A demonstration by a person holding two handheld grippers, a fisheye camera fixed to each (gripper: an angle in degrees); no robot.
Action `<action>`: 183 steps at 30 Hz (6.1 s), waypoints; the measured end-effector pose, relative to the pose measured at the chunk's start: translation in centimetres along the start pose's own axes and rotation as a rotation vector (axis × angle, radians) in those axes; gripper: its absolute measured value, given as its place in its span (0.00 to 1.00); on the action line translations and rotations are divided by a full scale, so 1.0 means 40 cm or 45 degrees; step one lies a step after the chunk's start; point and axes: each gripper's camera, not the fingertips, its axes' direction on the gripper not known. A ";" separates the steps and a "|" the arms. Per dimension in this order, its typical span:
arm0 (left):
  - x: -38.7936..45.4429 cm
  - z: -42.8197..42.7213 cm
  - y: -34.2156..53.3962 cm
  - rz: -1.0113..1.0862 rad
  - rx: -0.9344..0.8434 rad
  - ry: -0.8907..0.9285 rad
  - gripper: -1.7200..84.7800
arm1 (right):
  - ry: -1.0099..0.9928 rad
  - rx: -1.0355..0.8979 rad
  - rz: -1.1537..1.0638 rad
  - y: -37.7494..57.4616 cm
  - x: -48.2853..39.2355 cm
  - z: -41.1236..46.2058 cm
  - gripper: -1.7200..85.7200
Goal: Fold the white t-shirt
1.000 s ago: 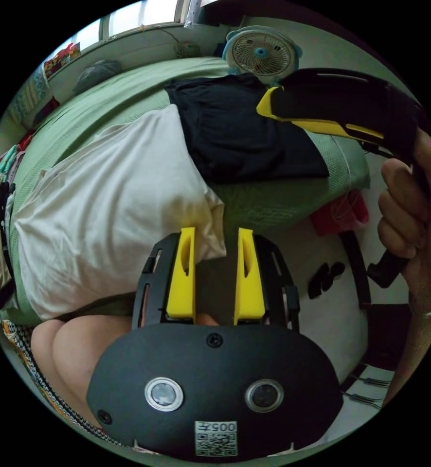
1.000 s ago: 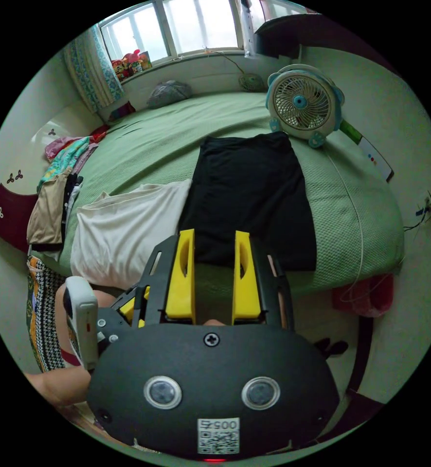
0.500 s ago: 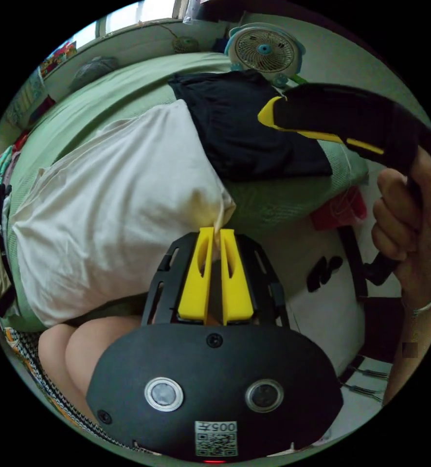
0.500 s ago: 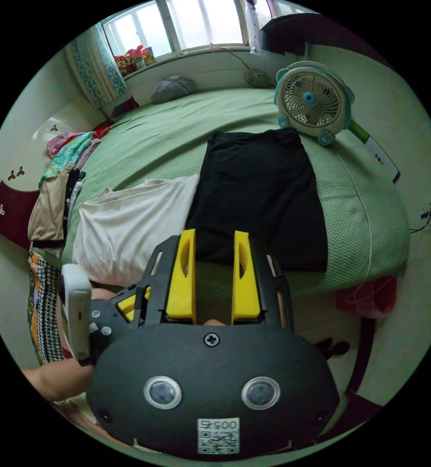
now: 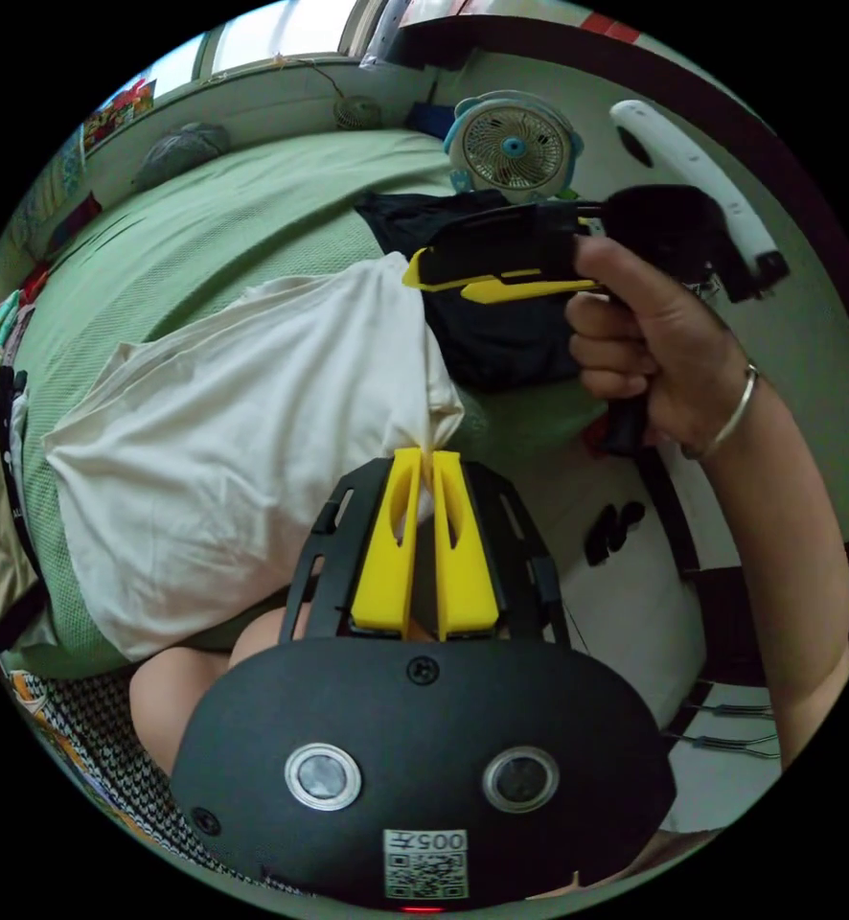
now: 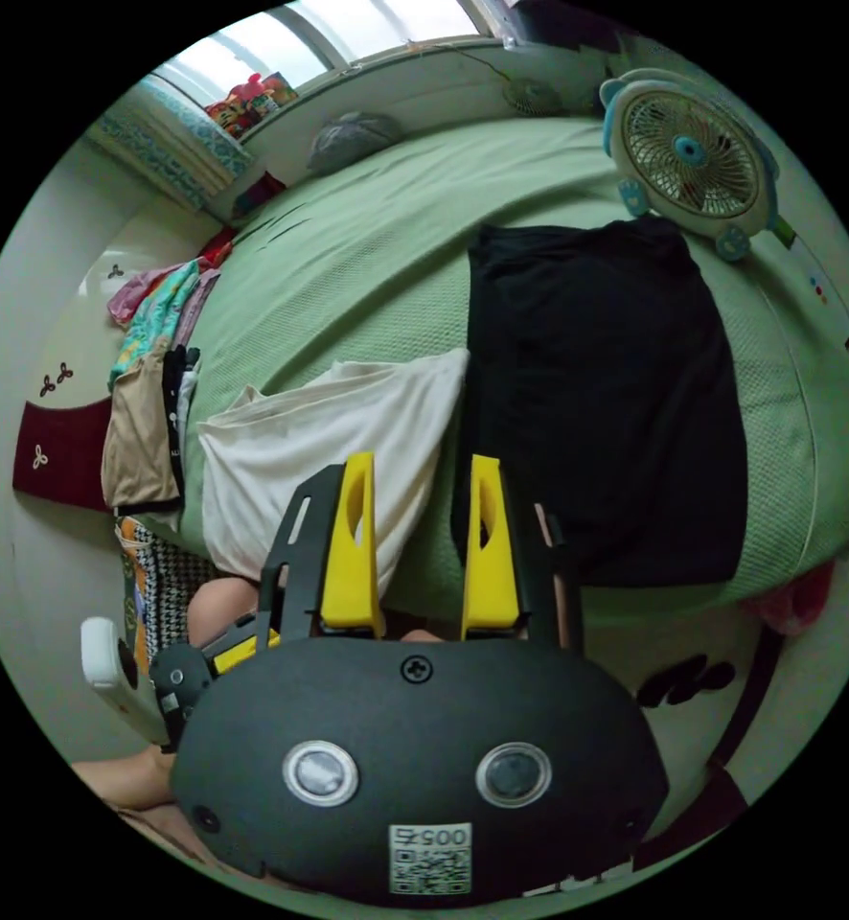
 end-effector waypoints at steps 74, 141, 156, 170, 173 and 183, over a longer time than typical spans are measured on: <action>-1.033 -0.484 0.030 -0.351 -0.043 0.191 0.06 | 0.382 0.086 -0.503 0.252 -0.786 0.708 0.13; -0.803 -0.300 0.423 -0.132 -0.017 -0.363 0.02 | 0.499 0.098 -0.279 0.701 -0.151 1.013 0.01; -0.821 -0.464 0.590 -0.160 0.116 -0.207 0.17 | 0.474 0.123 -0.290 0.663 -0.169 1.035 0.01; -0.890 -0.572 0.639 -0.269 0.081 -0.139 0.16 | 0.381 0.125 -0.268 0.599 -0.237 0.983 0.01; -0.892 -0.615 0.651 -0.238 0.062 -0.150 0.13 | 0.333 0.350 -0.224 0.579 -0.253 0.896 0.01; -0.956 -0.779 0.689 -0.281 0.060 -0.025 0.11 | 0.182 0.369 -0.176 0.278 -0.298 0.890 0.09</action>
